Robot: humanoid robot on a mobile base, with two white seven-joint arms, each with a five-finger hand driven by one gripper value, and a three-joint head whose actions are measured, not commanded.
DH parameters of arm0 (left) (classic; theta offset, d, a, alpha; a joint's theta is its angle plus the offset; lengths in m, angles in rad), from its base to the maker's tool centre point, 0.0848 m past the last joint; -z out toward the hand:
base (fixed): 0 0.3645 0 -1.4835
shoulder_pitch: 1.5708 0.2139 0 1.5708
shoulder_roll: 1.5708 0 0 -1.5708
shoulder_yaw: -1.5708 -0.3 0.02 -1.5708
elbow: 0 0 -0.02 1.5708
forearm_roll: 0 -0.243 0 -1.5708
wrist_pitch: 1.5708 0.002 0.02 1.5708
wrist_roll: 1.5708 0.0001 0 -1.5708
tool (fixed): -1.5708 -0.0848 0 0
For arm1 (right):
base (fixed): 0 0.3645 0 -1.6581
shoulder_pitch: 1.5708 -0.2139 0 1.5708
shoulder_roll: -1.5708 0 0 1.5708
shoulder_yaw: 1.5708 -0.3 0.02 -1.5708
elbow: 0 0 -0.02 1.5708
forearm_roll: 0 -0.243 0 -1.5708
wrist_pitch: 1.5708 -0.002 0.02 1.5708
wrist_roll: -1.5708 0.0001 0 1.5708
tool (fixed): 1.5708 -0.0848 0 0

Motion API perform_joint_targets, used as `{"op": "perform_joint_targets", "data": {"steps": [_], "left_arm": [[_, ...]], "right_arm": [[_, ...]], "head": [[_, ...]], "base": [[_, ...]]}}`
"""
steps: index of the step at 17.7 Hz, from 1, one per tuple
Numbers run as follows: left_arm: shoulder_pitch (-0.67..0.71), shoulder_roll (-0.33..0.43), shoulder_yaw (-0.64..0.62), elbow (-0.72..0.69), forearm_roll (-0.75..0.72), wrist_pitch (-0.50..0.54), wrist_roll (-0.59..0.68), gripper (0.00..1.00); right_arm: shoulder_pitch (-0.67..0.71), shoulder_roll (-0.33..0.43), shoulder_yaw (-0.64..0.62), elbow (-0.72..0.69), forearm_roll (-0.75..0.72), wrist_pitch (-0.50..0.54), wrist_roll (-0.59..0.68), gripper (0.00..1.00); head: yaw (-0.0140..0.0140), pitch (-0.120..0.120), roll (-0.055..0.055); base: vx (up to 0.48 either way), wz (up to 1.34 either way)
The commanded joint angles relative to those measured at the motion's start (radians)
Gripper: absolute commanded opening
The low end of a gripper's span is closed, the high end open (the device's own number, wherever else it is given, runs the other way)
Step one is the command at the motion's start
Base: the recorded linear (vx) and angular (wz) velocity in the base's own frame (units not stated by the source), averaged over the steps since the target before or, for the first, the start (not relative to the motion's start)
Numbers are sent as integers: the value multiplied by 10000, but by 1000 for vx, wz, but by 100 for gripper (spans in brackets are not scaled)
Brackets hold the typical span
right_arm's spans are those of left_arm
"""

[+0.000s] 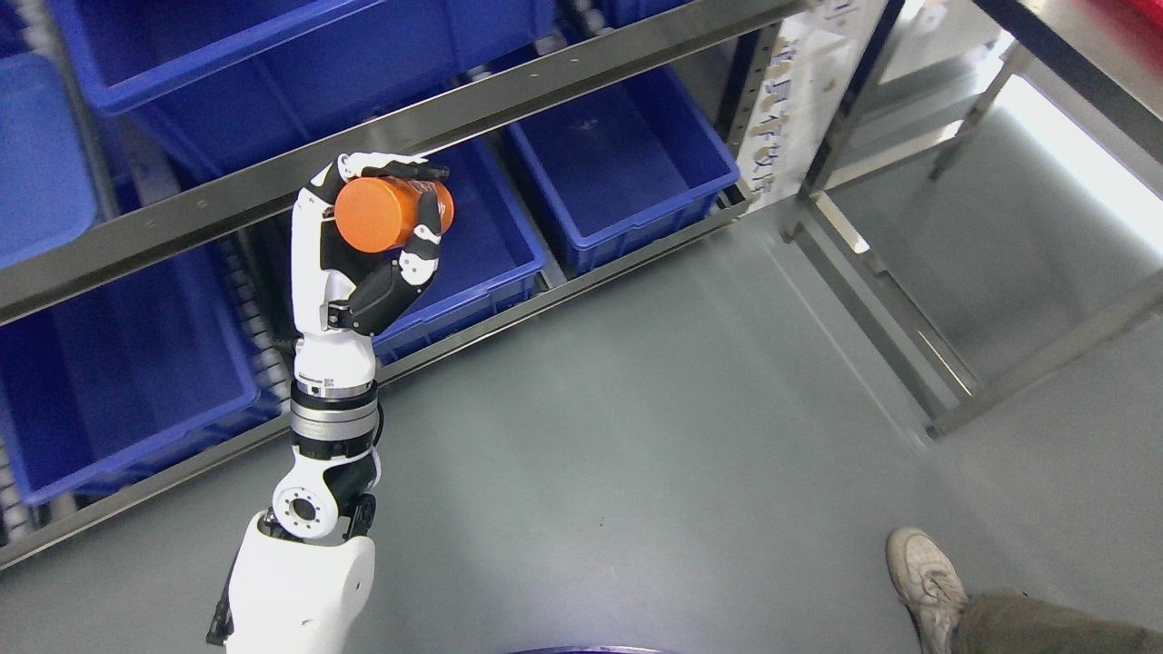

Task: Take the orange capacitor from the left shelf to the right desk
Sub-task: 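Hold the capacitor in the left hand while turning toward the steel table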

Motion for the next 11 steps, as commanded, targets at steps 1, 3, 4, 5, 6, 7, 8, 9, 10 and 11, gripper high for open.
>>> {"op": "perform_joint_targets", "data": {"steps": [1, 3, 4, 5, 6, 7, 8, 9, 10, 11], "left_arm": [[-4, 175, -84, -17, 1, 73, -6, 3], [-4, 175, -344, -17, 1, 73, -22, 3], [-4, 175, -360, -17, 1, 73, -22, 3], [-80, 175, -452, -17, 1, 88, -22, 3], [-141, 175, -574, -17, 1, 88, -22, 3], [-203, 175, -712, -17, -14, 88, -22, 3], [-264, 175, -896, -17, -15, 88, -22, 3], [-295, 175, -1034, -17, -15, 88, -22, 3], [-310, 175, -1111, -17, -15, 103, -22, 3], [-295, 175, -1203, -17, -15, 103, -22, 3]], "right_arm": [[229, -173, -108, -173, 61, -7, 8, 100], [244, -173, -108, -173, 61, -7, 8, 100], [244, -173, -108, -173, 61, -7, 8, 100], [229, -173, -108, -173, 61, -7, 8, 100], [244, -173, -108, -173, 61, -7, 8, 100], [244, -173, -108, -173, 61, -7, 8, 100], [244, -173, -108, -173, 77, -7, 8, 100], [244, -173, -108, -173, 62, -7, 8, 100], [244, -173, -108, -173, 61, -7, 8, 100], [244, -173, -108, -173, 61, -7, 8, 100]], "head": [[0, 0, 0], [0, 0, 0], [0, 1, 0], [0, 1, 0], [0, 1, 0], [0, 1, 0], [0, 1, 0], [0, 2, 0], [0, 4, 0], [0, 4, 0]], "base": [[133, -713], [139, -707], [145, -702], [181, -691], [194, -697], [194, -697], [194, -651], [194, -651], [237, -589], [237, -589]]}}
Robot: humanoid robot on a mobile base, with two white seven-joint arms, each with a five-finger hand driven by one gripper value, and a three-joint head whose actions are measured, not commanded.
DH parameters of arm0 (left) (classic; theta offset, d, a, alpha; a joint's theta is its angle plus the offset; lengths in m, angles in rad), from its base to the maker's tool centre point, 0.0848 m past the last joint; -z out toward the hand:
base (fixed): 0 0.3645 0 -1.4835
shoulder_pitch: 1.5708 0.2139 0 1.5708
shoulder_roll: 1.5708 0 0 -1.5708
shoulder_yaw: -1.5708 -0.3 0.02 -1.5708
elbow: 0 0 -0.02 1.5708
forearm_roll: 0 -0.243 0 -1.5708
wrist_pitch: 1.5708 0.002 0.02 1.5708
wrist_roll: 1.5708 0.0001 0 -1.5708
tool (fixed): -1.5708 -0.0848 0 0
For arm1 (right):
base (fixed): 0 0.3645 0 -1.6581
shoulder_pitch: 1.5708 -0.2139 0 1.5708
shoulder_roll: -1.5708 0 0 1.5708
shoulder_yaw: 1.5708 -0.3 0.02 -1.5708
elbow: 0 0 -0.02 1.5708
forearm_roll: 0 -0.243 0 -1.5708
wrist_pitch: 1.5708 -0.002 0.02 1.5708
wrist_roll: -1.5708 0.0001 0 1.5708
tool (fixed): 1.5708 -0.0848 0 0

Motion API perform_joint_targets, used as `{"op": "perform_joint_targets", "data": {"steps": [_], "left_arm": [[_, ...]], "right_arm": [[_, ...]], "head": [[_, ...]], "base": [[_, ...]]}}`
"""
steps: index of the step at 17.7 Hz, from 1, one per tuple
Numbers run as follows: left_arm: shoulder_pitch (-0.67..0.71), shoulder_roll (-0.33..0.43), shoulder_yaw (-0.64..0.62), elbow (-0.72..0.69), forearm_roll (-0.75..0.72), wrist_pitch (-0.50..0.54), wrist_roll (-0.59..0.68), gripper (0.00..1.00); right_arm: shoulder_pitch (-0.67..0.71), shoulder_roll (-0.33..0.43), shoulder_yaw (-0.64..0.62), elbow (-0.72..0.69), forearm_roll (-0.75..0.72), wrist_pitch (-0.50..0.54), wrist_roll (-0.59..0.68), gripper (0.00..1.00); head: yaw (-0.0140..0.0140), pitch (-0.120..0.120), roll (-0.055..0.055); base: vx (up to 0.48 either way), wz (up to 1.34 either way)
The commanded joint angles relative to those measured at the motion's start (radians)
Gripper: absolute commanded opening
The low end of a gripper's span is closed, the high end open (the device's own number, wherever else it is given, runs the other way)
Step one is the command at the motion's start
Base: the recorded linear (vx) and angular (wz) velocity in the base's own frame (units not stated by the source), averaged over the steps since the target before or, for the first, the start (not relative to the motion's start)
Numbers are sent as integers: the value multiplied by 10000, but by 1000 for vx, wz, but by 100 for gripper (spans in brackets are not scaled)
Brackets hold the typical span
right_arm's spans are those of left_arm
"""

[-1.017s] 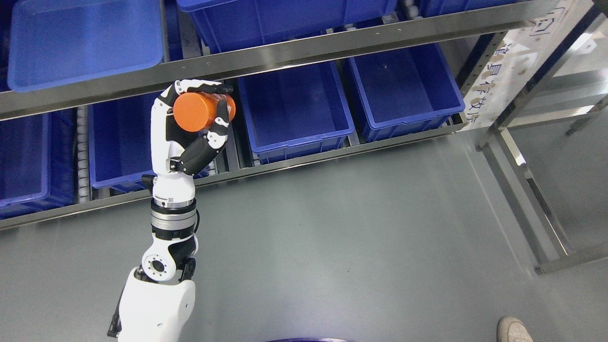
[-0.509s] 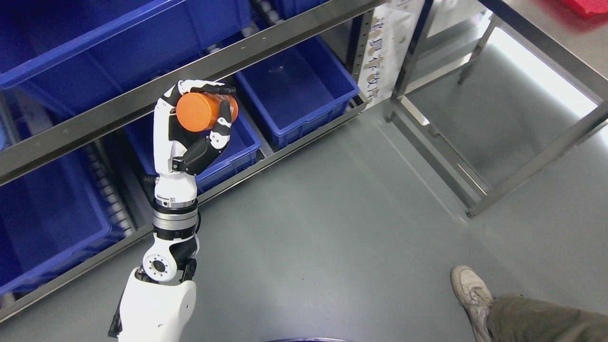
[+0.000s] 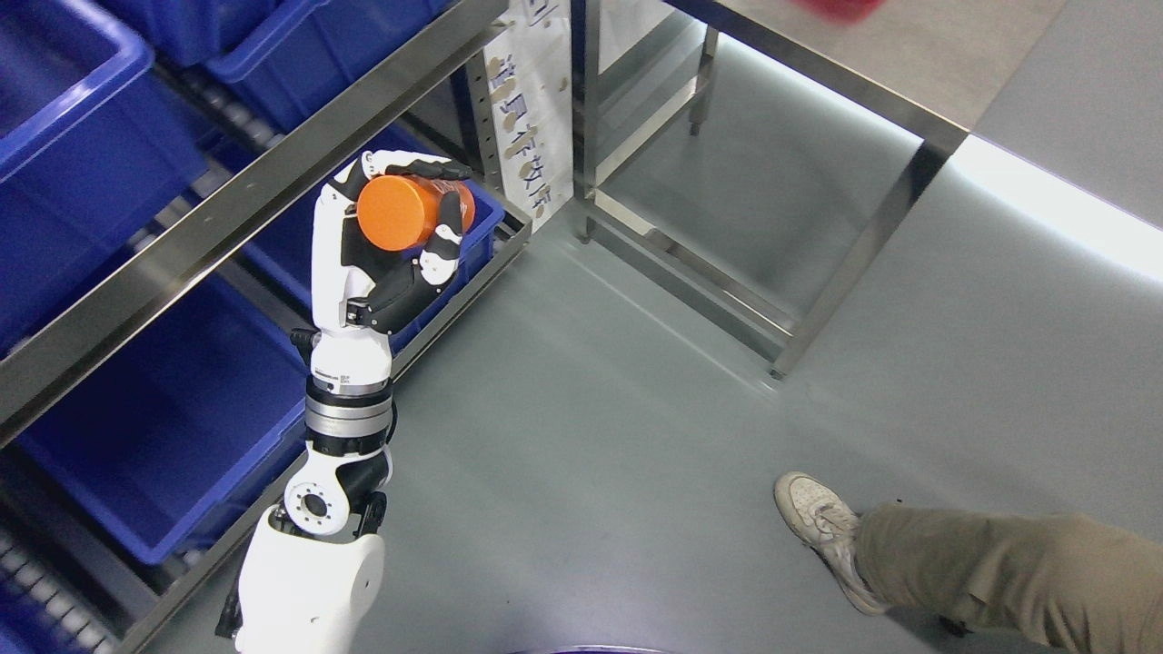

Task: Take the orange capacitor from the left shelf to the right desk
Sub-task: 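Hold the capacitor in the left hand while turning toward the steel table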

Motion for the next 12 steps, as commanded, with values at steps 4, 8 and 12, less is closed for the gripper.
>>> {"op": "perform_joint_targets", "data": {"steps": [4, 8, 12], "left_arm": [[-126, 174, -1100, 11, -9, 61, -3, 3], [-355, 174, -1316, 11, -9, 475, -3, 3], [-784, 174, -1316, 72, -9, 1179, 12, 4]], "right_arm": [[240, -180, -108, -171, 61, -8, 8, 100], [240, -180, -108, -171, 61, -8, 8, 100], [225, -180, -108, -171, 61, -8, 8, 100]], "head": [[0, 0, 0], [0, 1, 0], [0, 0, 0]], "base": [[262, -513], [289, -387], [321, -232]]}}
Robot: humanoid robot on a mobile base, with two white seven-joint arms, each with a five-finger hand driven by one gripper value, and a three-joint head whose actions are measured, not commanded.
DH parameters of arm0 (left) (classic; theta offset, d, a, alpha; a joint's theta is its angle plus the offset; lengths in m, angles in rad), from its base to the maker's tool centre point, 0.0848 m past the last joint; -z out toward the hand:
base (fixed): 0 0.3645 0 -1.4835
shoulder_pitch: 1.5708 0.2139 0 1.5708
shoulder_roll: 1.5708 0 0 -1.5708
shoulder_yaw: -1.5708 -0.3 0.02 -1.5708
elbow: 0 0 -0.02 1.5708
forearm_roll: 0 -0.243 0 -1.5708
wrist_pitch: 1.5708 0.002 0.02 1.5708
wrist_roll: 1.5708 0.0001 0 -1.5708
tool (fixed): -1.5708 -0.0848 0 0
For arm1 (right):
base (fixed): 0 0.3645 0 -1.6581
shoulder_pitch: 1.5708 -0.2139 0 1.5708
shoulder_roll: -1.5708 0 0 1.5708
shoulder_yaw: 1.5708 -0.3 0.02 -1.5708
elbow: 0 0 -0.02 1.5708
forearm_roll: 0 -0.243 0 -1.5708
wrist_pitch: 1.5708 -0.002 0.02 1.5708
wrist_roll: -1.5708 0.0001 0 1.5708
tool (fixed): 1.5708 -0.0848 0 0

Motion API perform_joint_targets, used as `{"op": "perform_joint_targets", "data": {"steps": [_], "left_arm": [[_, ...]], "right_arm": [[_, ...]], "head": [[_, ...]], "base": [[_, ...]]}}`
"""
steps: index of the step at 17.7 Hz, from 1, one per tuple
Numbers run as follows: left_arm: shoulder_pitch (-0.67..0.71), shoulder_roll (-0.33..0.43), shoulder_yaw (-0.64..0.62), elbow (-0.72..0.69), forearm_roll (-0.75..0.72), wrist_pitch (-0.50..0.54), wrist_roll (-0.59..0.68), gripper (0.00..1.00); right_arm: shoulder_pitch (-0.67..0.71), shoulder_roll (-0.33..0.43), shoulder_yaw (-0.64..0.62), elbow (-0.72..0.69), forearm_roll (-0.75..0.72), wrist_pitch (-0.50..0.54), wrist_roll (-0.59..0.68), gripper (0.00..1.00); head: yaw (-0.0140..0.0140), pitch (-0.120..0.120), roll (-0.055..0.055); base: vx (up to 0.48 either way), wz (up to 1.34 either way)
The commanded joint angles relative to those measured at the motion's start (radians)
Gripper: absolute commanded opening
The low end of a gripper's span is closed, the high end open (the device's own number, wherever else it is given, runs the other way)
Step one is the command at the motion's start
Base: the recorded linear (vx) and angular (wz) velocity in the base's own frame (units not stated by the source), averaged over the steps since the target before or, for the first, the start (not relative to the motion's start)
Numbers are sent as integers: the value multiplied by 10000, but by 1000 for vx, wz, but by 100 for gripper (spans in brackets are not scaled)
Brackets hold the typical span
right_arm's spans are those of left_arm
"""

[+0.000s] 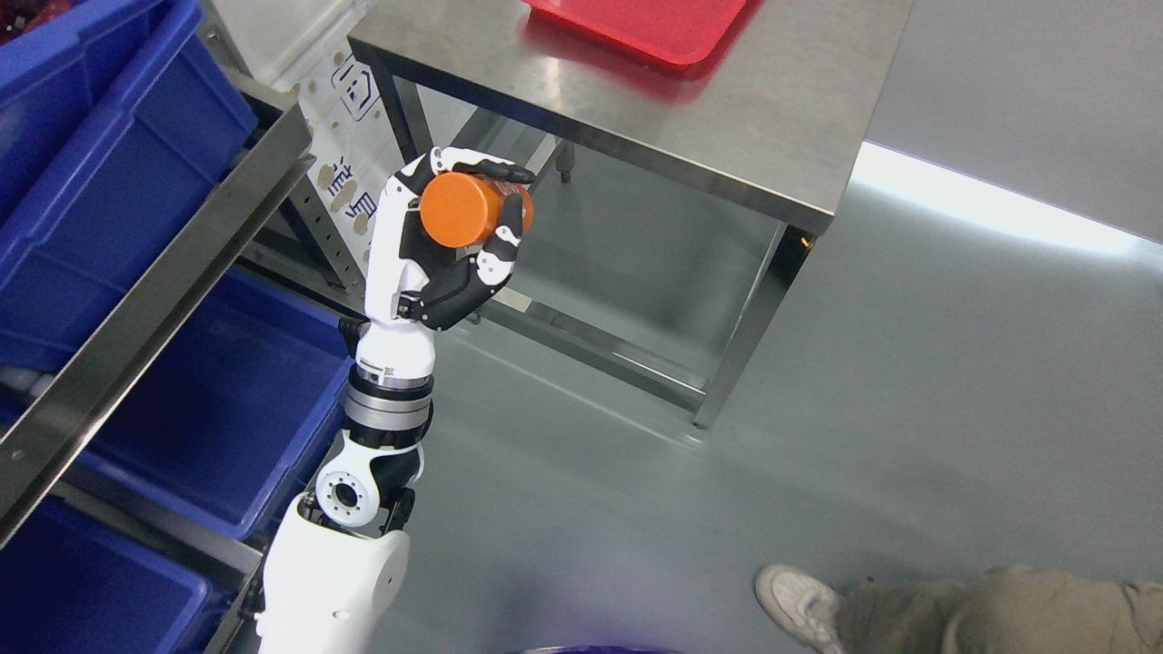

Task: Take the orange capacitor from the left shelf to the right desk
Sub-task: 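Hold the capacitor in the left hand while turning toward the steel table, then move the left hand over the red tray and lower the capacitor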

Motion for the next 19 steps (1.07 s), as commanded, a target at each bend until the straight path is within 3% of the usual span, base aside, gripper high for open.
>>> {"op": "perform_joint_targets", "data": {"steps": [1, 7, 11, 15, 19], "left_arm": [[-497, 175, -457, 90, -16, 520, 17, 4], [-1187, 175, -840, 106, -32, 1041, 17, 4], [-2595, 175, -932, 243, -32, 2204, 32, 4], [-3871, 175, -963, 1406, -32, 3632, 124, 4], [-4622, 175, -1208, 3444, -78, 4708, 139, 5]], "right_arm": [[229, -179, -107, -173, 61, -8, 8, 100], [229, -179, -107, -173, 61, -8, 8, 100], [229, -179, -107, -173, 61, -8, 8, 100], [214, -179, -107, -173, 61, -8, 8, 100], [229, -179, -107, -173, 61, -8, 8, 100]], "head": [[0, 0, 0], [0, 0, 0], [0, 0, 0], [0, 0, 0], [0, 0, 0]], "base": [[328, -144], [318, -94], [319, -125], [284, -68], [219, -47]]}}
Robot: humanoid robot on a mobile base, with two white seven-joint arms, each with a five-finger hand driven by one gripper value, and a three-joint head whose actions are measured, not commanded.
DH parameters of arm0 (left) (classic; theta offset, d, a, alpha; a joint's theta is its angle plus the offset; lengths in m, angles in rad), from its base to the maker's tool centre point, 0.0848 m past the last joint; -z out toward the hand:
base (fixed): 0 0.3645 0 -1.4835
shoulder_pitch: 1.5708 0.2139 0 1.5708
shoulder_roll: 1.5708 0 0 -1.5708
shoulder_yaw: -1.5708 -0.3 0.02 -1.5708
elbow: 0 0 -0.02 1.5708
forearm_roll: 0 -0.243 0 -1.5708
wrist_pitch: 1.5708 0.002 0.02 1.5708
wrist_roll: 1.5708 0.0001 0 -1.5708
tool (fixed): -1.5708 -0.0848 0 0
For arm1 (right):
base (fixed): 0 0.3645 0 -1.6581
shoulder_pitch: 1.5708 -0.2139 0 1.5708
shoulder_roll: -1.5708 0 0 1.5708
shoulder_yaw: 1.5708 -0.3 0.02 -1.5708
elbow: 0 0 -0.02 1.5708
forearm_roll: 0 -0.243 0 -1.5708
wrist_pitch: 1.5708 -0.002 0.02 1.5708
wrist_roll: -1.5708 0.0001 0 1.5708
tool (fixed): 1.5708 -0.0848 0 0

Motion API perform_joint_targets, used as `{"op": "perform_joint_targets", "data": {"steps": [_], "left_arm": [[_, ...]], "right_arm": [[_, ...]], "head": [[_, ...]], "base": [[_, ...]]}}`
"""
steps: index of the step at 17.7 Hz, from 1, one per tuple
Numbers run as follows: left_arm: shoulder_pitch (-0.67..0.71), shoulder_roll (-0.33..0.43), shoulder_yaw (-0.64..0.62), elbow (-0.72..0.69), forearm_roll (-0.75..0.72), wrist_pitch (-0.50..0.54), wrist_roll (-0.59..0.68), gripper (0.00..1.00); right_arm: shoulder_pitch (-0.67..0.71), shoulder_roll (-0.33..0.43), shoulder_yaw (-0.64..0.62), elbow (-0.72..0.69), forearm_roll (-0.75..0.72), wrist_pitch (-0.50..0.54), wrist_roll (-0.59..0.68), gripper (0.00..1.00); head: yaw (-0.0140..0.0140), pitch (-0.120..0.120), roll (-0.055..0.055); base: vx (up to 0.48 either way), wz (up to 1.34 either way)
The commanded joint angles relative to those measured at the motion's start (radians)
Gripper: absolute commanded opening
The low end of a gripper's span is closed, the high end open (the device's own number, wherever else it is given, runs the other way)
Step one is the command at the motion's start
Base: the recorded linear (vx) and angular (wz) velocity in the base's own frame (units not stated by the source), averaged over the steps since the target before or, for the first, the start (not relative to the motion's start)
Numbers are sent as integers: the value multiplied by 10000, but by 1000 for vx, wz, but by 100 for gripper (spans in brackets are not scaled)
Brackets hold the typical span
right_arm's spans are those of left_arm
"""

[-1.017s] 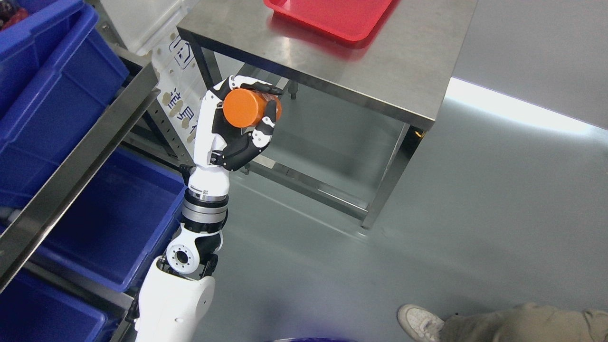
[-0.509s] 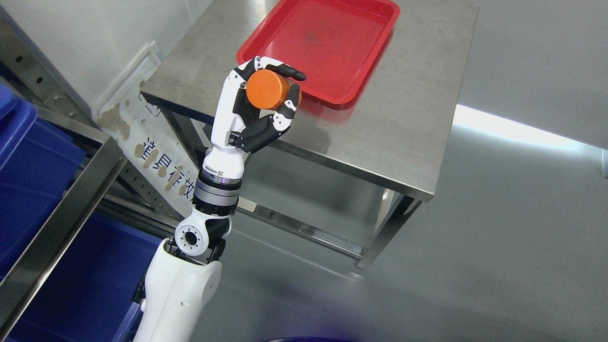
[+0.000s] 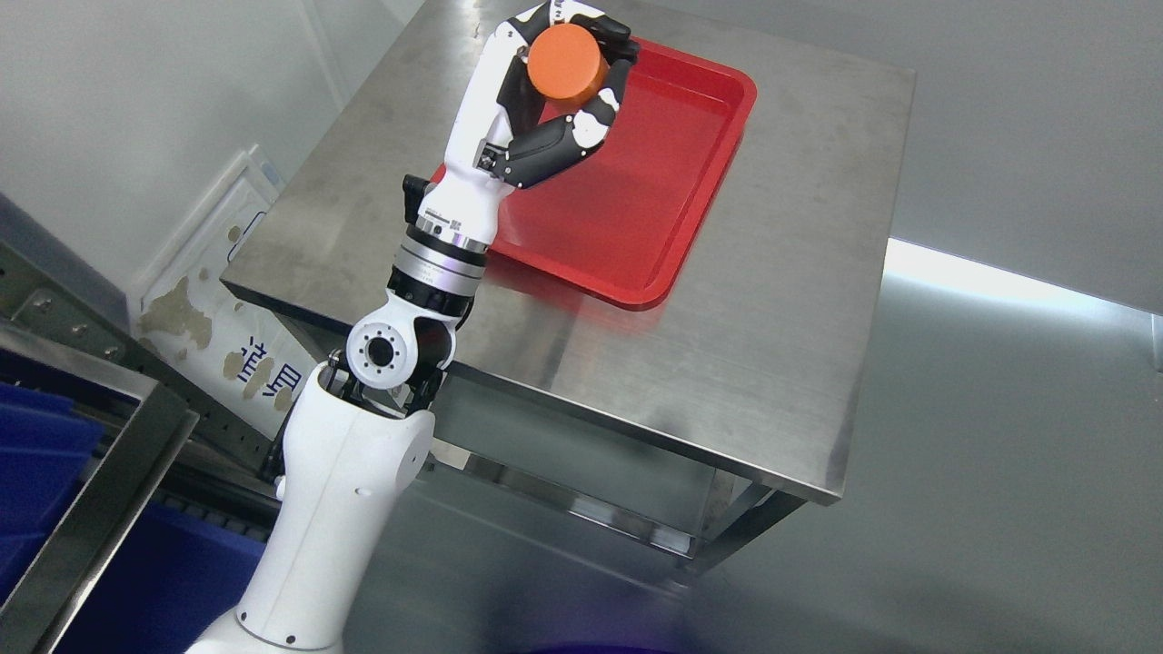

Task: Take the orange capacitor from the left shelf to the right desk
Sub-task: 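Move the left hand over the red tray and lower the capacitor, then open the left hand to release the capacitor upright on the tray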

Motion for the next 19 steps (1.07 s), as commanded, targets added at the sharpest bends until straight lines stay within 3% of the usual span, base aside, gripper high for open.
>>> {"op": "perform_joint_targets", "data": {"steps": [1, 6, 9, 19], "left_arm": [[-1483, 174, -393, 3117, -36, 731, 31, 5], [-2710, 174, -408, 6155, -36, 731, 31, 5], [-3324, 174, -1050, 8026, -36, 762, 16, 8], [-3341, 174, -1498, 8415, -51, 808, 0, 23]], "right_arm": [[215, -177, -107, -177, 61, -8, 8, 100], [215, -177, -107, -177, 61, -8, 8, 100], [200, -177, -107, -177, 61, -8, 8, 100], [200, -177, -107, -177, 61, -8, 8, 100]], "head": [[0, 0, 0], [0, 2, 0], [0, 2, 0], [0, 2, 0]], "base": [[163, -54], [49, -22], [0, 0], [-3, 2]]}}
